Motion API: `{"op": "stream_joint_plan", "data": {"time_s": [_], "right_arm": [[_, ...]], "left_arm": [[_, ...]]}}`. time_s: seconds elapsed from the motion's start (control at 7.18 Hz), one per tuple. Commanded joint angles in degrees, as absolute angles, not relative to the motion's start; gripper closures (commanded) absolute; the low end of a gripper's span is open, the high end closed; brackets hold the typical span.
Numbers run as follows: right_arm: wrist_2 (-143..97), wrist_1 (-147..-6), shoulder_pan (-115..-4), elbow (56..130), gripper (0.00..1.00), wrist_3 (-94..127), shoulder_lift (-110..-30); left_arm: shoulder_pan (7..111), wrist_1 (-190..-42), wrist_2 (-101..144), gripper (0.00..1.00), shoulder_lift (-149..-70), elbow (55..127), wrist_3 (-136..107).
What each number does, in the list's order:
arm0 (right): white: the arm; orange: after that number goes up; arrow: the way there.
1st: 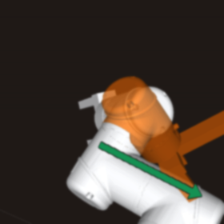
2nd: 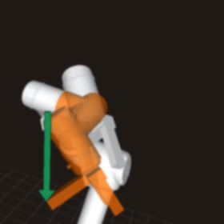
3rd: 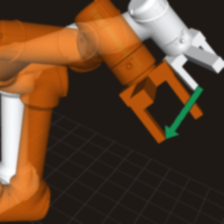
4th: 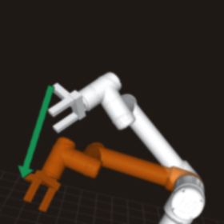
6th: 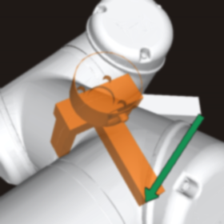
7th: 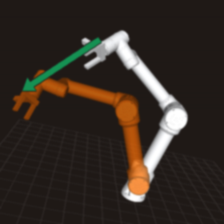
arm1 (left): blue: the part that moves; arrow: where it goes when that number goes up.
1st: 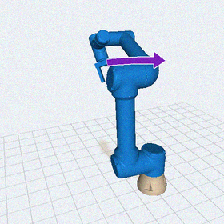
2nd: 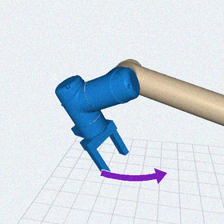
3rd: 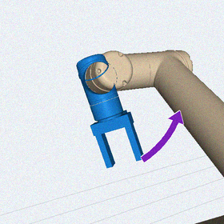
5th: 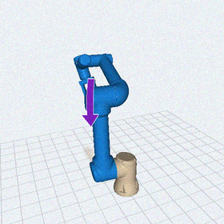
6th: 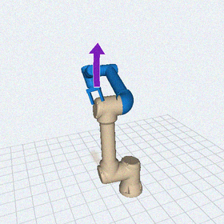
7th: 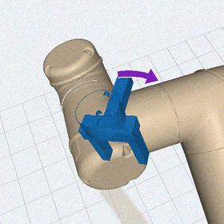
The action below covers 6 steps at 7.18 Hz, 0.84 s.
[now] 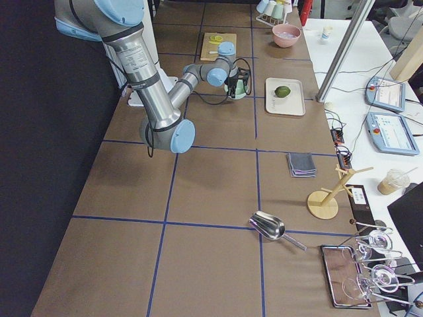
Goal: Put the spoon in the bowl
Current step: 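Carry the bowl with the right gripper to the table center and set it down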
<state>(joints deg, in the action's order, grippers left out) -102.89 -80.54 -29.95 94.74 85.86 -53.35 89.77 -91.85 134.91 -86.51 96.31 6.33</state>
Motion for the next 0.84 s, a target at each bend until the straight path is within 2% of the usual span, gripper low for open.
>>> {"op": "stream_joint_plan", "data": {"time_s": [0.0, 0.28, 0.42, 0.56, 0.7], "right_arm": [[-100.64, -80.86, -26.90, 90.62, 1.00, 88.94, -48.79], [-99.93, -80.68, -26.28, 90.09, 0.94, 88.68, -48.87], [-99.93, -80.77, -26.28, 90.00, 0.64, 88.51, -49.04], [-99.93, -80.86, -26.28, 90.09, 0.48, 88.07, -49.39], [-100.19, -80.86, -26.71, 90.17, 0.48, 87.98, -49.57]], "left_arm": [[89.47, -91.85, 134.91, 0.00, -86.48, 95.89, 6.42], [88.60, -91.85, 134.83, 0.00, -86.48, 95.80, 6.42], [88.51, -91.85, 134.82, 0.00, -86.48, 95.80, 6.42], [88.42, -91.85, 134.82, 0.00, -86.40, 95.80, 6.42], [88.42, -91.85, 134.91, 0.00, -86.31, 95.80, 6.42]]}}
